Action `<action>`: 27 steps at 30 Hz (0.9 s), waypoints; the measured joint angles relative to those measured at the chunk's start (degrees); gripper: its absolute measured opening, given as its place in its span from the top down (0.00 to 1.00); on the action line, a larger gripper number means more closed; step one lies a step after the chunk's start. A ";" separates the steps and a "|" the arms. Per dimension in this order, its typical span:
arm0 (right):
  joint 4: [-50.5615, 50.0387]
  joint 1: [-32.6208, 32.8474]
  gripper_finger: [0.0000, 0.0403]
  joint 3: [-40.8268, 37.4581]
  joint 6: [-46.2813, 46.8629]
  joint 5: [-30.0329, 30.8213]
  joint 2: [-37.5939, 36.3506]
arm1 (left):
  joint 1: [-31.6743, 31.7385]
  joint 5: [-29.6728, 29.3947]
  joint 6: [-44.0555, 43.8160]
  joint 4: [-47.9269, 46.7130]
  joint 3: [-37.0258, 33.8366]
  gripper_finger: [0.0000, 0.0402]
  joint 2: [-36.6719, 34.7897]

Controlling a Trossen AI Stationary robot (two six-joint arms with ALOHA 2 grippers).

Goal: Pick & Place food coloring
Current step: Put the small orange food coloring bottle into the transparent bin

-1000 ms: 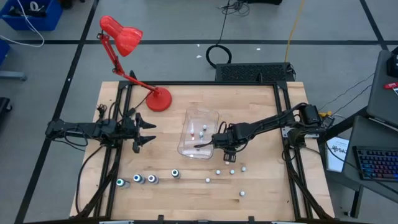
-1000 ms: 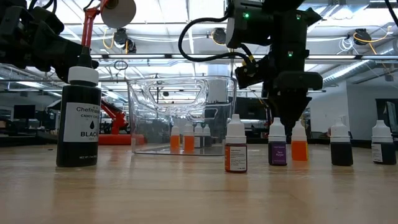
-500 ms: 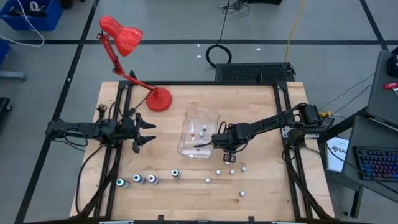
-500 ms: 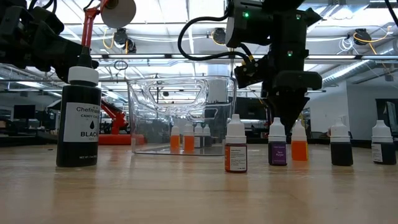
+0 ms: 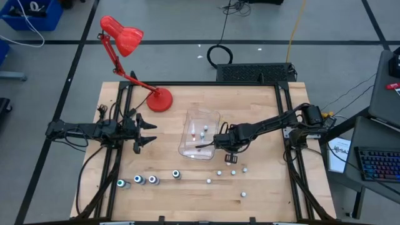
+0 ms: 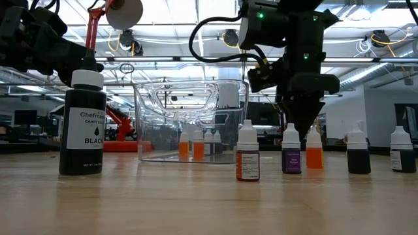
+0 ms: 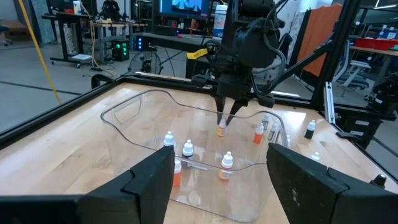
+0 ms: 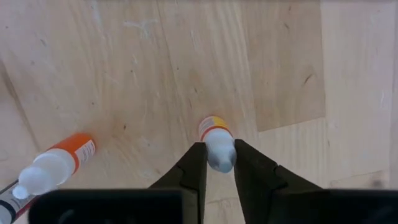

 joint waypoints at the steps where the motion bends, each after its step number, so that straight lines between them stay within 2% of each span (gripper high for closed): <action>1: 0.55 -0.06 0.87 -0.68 0.00 -0.46 -0.10 | 0.00 0.00 0.00 0.01 -0.01 0.37 0.00; 8: 1.48 -0.03 0.89 -2.04 0.02 0.25 -1.57 | 0.00 0.00 0.00 0.01 0.01 0.37 0.00; 13: -2.35 -0.10 0.89 0.14 0.13 3.79 -8.44 | 0.00 0.00 0.00 -0.06 0.01 0.37 0.00; 17: -6.31 -0.63 0.90 5.46 0.94 9.44 -13.34 | 0.00 0.00 0.00 -0.01 0.01 0.37 0.00; 21: -7.34 -1.73 0.90 14.18 -0.20 10.73 -14.98 | 0.01 0.00 0.01 0.00 0.00 0.37 0.00; 27: -12.49 -3.04 0.90 30.28 -5.96 10.75 -8.39 | 0.00 -0.02 0.00 0.01 0.00 0.37 0.00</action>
